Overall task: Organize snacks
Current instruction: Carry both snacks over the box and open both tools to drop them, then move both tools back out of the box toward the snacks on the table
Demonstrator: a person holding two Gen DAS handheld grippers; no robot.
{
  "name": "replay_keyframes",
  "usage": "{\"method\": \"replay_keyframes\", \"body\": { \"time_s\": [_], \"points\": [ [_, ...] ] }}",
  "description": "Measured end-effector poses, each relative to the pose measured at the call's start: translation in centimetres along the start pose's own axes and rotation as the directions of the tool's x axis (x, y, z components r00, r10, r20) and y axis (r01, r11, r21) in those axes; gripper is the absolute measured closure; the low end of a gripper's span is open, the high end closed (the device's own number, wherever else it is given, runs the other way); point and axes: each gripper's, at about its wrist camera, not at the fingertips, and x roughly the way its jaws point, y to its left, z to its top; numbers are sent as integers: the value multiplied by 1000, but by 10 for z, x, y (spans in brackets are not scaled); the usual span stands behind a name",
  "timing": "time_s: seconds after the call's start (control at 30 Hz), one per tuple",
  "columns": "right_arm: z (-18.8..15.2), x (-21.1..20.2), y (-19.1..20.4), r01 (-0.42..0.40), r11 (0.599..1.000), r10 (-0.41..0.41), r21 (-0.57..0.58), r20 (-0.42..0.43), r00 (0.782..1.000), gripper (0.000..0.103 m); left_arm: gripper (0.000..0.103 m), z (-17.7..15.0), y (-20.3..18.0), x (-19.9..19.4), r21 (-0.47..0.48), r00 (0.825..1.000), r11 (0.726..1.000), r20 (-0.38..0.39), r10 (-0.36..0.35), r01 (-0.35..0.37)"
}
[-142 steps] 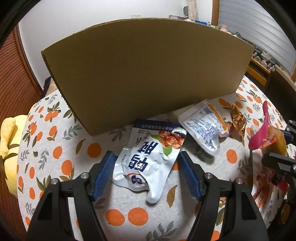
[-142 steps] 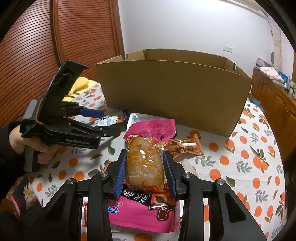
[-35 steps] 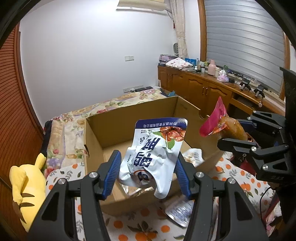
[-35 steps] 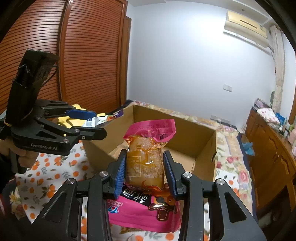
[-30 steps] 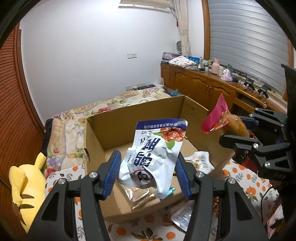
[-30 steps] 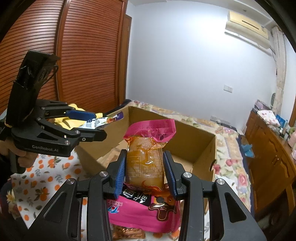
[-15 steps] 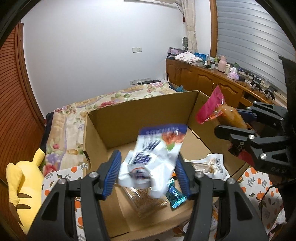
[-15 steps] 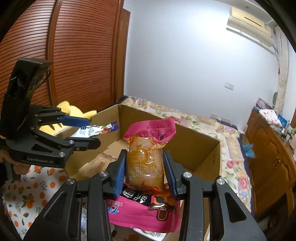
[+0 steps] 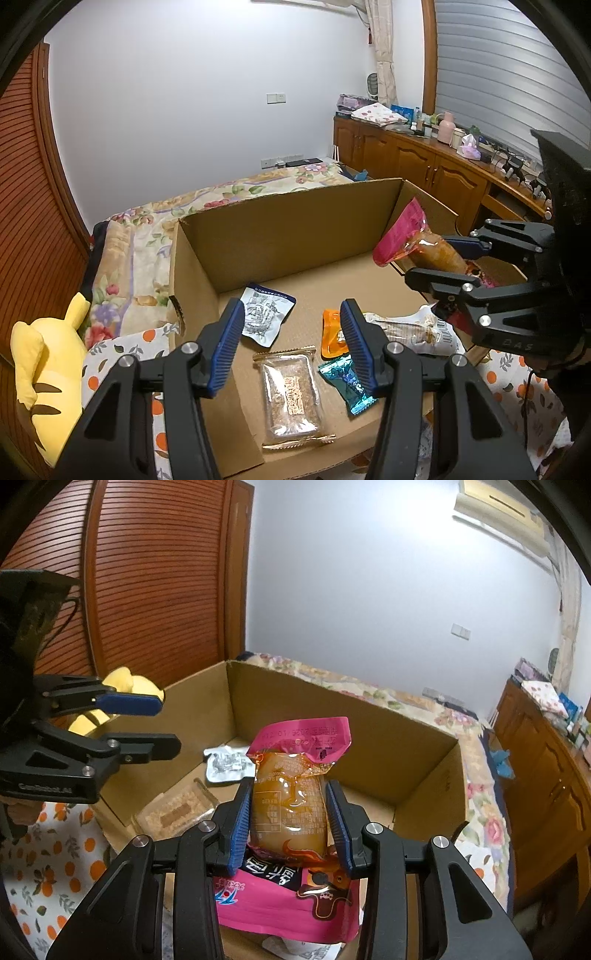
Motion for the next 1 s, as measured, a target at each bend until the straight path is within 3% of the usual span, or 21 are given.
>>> {"method": "replay_keyframes", "body": {
  "time_s": [0.53,0.77,0.8,1.0],
  "points": [
    [-6,9,5,-6,1000,6,0,-45,999,62,49,-2,1,-4,4,1000,1000,8,1,-1],
    [-8,6,2,9,1000,-9,4,-54,998,52,49,-4,-1,-16,11,1000,1000,16,12,-12],
    [-8,6,3,10,1000,-9,4,-55,998,47,49,-5,-2,-18,11,1000,1000,17,13,-13],
    [-5,-4,2,17,999,-15,29,-38,999,43,49,-6,-8,-34,16,999,1000,30,20,-21]
  ]
}}
